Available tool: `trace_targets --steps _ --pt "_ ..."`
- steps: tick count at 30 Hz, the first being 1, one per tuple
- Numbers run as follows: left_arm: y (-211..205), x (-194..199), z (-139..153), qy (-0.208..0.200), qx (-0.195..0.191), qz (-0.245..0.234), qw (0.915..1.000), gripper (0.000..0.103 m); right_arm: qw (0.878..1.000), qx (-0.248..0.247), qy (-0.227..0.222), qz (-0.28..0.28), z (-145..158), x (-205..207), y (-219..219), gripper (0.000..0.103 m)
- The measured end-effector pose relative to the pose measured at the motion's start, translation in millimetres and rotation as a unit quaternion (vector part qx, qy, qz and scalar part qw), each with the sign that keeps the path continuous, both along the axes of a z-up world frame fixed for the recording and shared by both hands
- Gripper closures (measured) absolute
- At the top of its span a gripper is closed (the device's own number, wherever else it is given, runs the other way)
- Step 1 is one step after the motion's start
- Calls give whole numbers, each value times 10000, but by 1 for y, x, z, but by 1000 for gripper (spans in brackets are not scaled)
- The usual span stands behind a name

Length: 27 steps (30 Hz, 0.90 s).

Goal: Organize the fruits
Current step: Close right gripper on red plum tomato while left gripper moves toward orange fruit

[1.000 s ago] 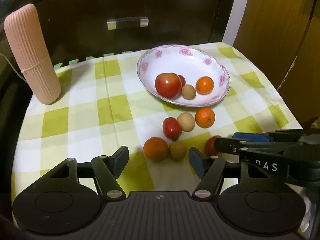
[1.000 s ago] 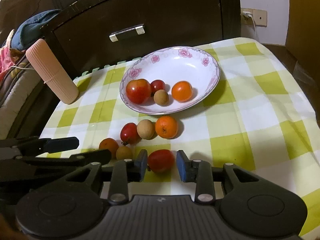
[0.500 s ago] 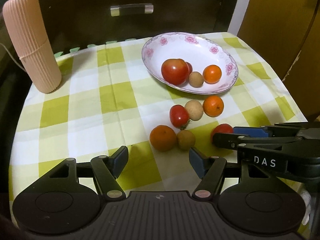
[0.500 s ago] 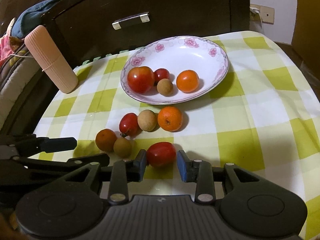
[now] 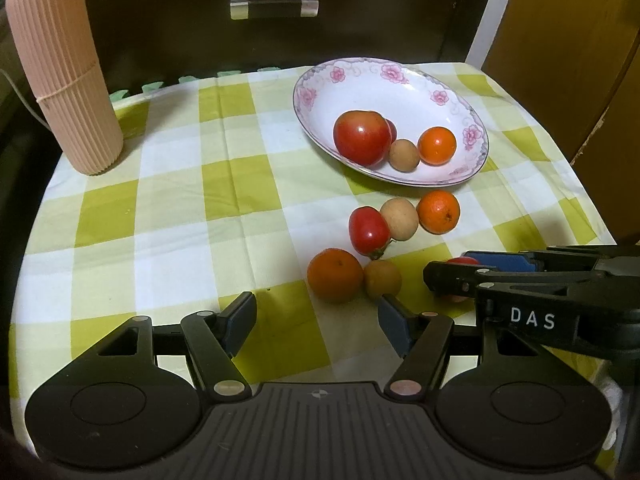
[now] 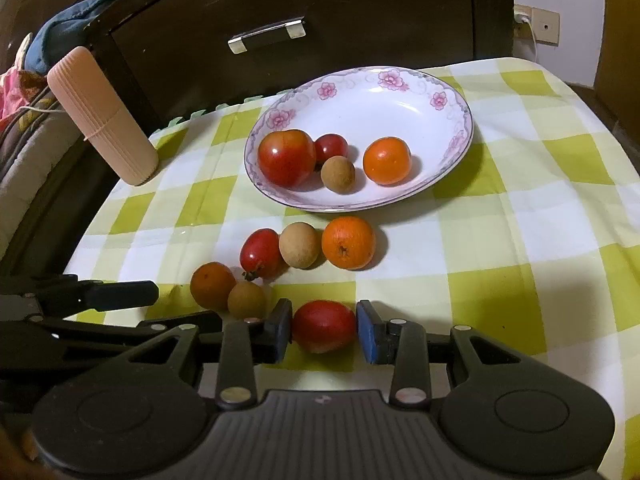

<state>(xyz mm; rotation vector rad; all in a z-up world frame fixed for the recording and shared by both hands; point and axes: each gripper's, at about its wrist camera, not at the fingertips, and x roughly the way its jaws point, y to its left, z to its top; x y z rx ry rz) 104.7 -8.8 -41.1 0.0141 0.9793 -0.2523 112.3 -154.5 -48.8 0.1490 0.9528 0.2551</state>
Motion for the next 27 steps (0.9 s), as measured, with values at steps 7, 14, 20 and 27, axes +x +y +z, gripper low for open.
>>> trace_targets --steps 7,14,20,27 --pt "0 1 -1 -5 13 -29 10000 28 10000 42 66 -42 1 0 -2 70" --pt "-5 3 -2 -15 -102 -211 9997 28 9998 64 77 -158 6 -4 -9 70" --pt "-15 2 -3 -93 -114 -380 9992 29 9994 75 97 -325 7 -8 -22 70" --pt "-19 1 3 -237 -241 -498 9982 32 9991 60 162 -385 5 -7 -24 70"
